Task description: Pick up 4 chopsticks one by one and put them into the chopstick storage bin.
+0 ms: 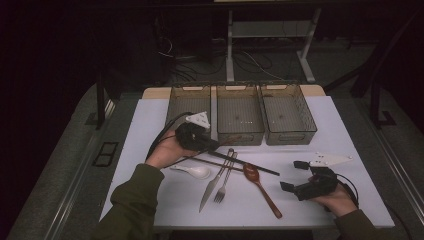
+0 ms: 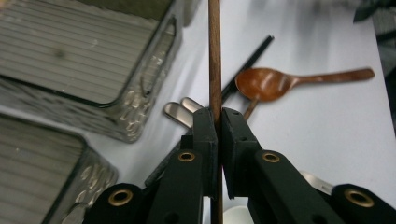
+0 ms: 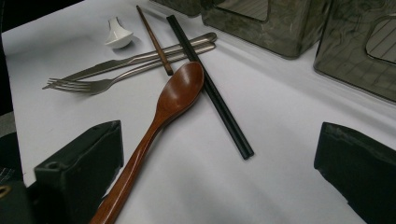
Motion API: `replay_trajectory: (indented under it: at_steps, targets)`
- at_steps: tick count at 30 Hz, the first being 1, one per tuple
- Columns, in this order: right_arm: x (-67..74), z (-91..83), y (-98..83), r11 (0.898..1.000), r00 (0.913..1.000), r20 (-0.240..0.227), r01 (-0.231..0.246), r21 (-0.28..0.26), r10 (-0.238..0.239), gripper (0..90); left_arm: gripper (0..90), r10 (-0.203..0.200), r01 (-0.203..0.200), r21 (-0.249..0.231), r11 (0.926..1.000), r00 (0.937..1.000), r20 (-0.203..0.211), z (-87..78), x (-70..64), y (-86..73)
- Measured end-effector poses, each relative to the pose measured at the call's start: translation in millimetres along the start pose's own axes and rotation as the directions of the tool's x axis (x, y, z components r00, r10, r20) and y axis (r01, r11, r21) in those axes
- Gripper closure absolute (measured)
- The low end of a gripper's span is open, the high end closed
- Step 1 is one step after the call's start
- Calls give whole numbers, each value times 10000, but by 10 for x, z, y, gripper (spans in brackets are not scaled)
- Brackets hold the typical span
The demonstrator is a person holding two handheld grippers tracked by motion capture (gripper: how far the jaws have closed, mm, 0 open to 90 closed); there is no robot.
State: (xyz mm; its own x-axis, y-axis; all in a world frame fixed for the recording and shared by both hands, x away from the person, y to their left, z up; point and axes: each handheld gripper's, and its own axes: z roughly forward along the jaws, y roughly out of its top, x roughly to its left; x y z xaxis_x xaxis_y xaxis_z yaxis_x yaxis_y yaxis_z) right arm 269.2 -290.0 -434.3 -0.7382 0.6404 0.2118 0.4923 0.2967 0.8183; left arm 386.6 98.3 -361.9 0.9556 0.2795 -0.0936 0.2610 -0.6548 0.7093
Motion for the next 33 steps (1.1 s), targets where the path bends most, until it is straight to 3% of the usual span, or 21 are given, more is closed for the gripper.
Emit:
replay_trajectory:
  at_steps: [6,12,18,26,33]
  targets:
    - [-8,0,1,10000,10000,-11,-47,-37,47,10,837,-448,432,-308,9986,9975,-547,-85,65,-3]
    - [-12,-9,-2,10000,10000,-1,-55,-42,55,10,837,-888,824,-642,9945,9905,-1052,-183,125,20]
    - [-7,-12,-3,9999,10000,18,-76,-82,76,10,838,-1335,1207,-1113,9864,9843,-1157,-273,180,38]
    - [-8,-23,-8,9999,9998,210,-71,-137,74,10,838,-1820,1589,-1487,9760,9706,-1576,-353,243,73]
    - [-35,-34,-25,9997,9991,430,-60,-248,71,10,838,-1961,1661,-1706,9712,9644,-1773,-417,298,111]
